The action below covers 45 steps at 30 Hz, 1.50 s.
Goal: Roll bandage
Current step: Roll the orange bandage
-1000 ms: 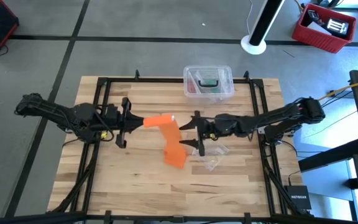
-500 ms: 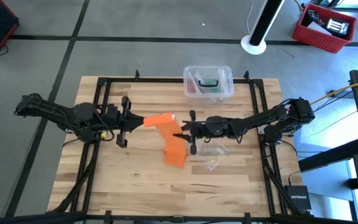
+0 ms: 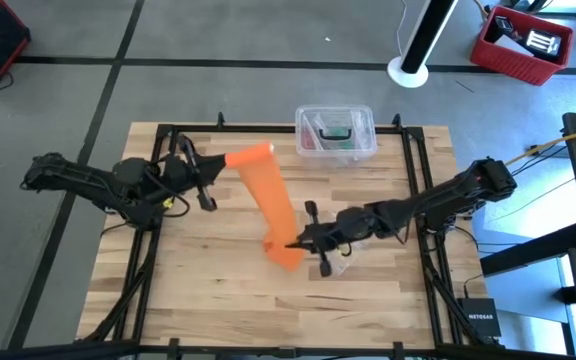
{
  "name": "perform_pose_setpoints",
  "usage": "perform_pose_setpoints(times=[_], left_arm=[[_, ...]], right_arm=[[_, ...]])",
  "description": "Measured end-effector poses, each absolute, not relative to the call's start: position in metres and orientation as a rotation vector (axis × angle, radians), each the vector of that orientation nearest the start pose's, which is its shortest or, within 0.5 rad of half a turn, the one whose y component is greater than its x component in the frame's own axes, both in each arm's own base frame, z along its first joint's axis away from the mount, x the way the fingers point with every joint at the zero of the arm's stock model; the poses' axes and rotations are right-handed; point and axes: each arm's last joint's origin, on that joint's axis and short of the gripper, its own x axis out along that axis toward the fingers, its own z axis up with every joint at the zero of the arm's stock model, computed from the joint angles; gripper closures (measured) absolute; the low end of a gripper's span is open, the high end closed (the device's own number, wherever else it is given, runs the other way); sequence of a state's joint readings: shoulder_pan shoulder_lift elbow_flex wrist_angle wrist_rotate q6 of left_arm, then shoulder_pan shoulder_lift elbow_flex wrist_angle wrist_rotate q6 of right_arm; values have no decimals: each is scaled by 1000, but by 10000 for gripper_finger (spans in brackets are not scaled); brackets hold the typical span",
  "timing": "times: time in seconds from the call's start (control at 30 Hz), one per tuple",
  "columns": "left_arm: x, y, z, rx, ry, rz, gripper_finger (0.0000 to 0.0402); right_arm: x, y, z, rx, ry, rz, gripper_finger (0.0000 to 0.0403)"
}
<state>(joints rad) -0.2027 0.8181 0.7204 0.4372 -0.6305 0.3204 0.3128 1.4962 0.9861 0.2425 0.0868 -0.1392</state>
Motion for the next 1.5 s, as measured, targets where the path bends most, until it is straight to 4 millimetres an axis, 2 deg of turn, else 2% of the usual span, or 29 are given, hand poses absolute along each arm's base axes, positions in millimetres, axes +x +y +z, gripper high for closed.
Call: perform_pose_setpoints(times=[0.2, 0.4, 0.57, 0.8, 1.13, 1.3, 1.5], left_arm=[[185, -18, 355, 244, -178, 502, 401], [209, -26, 336, 308, -74, 501, 401], [231, -41, 314, 405, 45, 482, 401], [249, -67, 281, 532, 198, 453, 401], [255, -106, 251, 611, 266, 338, 401], [253, -124, 242, 631, 269, 279, 401], [249, -136, 242, 635, 249, 249, 401]], right_arm=[[323, 119, 323, -225, 256, 301, 397], [323, 124, 369, -247, 186, 316, 397], [322, 122, 391, -236, 133, 291, 400], [321, 117, 417, -219, 58, 254, 397], [332, 72, 428, -151, 55, 75, 397], [336, 44, 424, -113, 105, -7, 396], [349, 14, 405, -47, 213, -97, 396]])
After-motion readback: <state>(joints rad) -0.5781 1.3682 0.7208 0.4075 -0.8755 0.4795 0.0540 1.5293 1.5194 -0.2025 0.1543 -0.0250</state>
